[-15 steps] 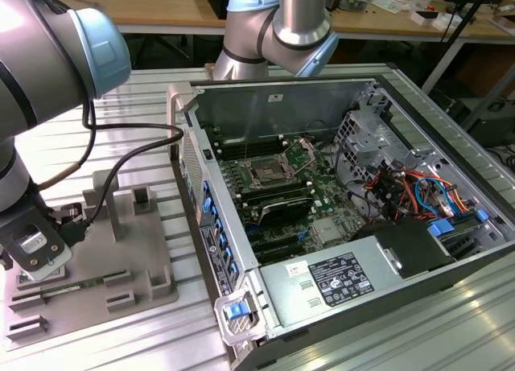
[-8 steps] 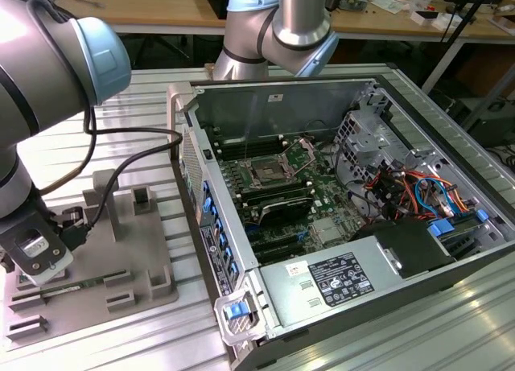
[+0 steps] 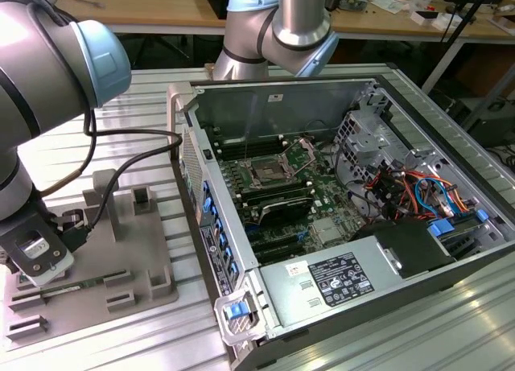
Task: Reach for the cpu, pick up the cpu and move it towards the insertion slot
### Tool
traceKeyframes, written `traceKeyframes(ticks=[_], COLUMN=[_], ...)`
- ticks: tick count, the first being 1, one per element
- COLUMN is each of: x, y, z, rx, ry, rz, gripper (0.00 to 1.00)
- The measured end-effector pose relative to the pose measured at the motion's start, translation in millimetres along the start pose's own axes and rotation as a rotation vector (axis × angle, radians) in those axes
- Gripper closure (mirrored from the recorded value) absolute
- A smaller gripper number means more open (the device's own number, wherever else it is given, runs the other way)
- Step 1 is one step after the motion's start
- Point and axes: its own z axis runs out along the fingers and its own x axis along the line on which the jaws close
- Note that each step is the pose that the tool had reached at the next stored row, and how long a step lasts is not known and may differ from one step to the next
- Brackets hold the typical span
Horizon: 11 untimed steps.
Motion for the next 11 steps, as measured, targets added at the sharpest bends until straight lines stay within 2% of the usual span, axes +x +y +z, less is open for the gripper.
traceKeyframes(ticks=[1,9,10,11], x=[0.0,0.0,0.0,0.0], y=[0.0,-0.4,-0.4,-0.4], z=[0.1,0.6,0.6,0.6], rx=[0.0000,0.0003,0.0003,0.0003], ry=[-0.0001,0.0000,0.0001,0.0001], rz=[0.000,0.000,0.000,0.000], gripper=[0.35,0.35,0.36,0.43])
